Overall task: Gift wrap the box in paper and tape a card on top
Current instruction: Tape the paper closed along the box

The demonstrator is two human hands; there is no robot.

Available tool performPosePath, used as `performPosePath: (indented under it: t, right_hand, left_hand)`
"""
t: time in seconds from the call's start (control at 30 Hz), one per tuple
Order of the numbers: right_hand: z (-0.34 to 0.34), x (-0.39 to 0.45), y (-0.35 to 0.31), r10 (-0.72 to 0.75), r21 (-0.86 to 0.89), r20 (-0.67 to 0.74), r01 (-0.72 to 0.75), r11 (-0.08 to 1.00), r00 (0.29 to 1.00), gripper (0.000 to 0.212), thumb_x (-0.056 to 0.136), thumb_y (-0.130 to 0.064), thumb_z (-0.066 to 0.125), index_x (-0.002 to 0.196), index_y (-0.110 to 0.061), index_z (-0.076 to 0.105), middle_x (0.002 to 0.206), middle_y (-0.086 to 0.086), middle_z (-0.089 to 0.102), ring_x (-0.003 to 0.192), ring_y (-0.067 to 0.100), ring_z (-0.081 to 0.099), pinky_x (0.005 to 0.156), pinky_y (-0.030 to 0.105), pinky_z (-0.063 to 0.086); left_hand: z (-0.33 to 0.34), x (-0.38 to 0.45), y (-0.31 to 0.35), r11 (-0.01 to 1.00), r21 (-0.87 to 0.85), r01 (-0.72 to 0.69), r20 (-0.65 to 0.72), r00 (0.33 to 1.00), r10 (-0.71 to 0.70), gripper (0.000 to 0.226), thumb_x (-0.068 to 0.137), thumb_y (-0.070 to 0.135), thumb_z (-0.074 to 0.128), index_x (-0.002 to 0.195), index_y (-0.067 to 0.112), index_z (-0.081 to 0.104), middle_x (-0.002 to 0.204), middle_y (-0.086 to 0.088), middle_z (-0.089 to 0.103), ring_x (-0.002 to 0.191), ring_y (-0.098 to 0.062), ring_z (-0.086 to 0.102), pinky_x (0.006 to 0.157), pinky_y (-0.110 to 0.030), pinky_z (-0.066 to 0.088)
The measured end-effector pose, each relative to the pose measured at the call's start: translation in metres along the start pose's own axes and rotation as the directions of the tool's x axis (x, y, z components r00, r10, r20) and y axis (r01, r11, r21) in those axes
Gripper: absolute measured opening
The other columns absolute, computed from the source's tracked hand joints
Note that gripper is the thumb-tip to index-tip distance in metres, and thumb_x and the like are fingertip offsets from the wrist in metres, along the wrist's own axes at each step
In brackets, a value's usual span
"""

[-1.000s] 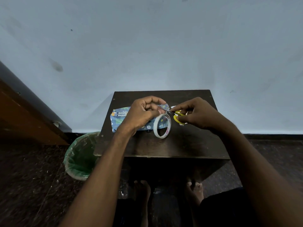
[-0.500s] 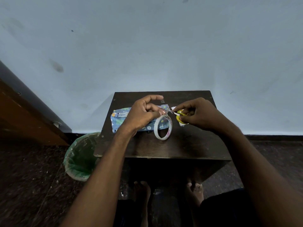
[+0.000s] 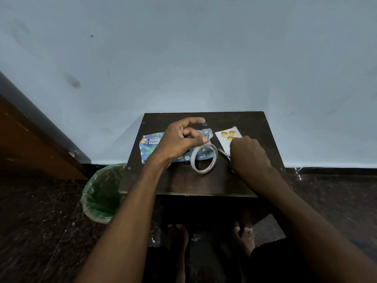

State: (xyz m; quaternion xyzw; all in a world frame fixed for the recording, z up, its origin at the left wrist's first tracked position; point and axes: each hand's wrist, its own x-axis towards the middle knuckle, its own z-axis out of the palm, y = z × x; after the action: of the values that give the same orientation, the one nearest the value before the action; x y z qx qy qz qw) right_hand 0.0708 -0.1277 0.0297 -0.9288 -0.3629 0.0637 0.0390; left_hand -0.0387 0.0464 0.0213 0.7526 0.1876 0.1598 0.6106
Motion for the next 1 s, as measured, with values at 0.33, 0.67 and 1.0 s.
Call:
performPosePath:
  t: [0.33, 0.67, 1.0]
  right_hand:
    - [0.002, 0.007, -0.003, -0.024, 0.325, -0.175, 0.080, 0.942, 0.984, 0.015, 0.080, -0.022, 0.074, 0.095, -0.023, 0.078, 0.092, 0.001, 0.072, 0.094, 0.028, 0.067, 0.069, 0.029, 0.039]
    - [0.008, 0.012, -0.007, -0.197, 0.480, -0.214, 0.278, 0.832, 0.957, 0.015, 0.081, -0.016, 0.078, 0.069, -0.025, 0.075, 0.052, -0.009, 0.051, 0.055, 0.006, 0.051, 0.056, 0.023, 0.034]
    - [0.009, 0.012, -0.006, -0.265, 0.235, -0.313, 0.345, 0.909, 0.912, 0.016, 0.084, -0.022, 0.071, 0.070, -0.015, 0.069, 0.070, -0.004, 0.045, 0.066, 0.020, 0.047, 0.054, 0.028, 0.028]
  left_hand:
    - [-0.003, -0.002, 0.001, 1.000, -0.009, -0.004, 0.022, 1.000, 0.004, 0.052, 0.088, 0.006, 0.086, 0.135, 0.013, 0.067, 0.092, -0.011, 0.082, 0.097, -0.020, 0.080, 0.094, -0.025, 0.058]
    - [0.001, -0.002, 0.001, 0.995, -0.100, 0.029, -0.024, 0.999, -0.032, 0.053, 0.084, 0.000, 0.086, 0.133, 0.011, 0.069, 0.089, -0.015, 0.081, 0.093, -0.026, 0.079, 0.092, -0.028, 0.061]
    - [0.005, 0.002, -0.002, 0.999, 0.035, 0.010, -0.048, 0.999, -0.008, 0.061, 0.085, 0.003, 0.087, 0.140, 0.013, 0.062, 0.089, -0.005, 0.083, 0.092, -0.012, 0.079, 0.093, -0.026, 0.058]
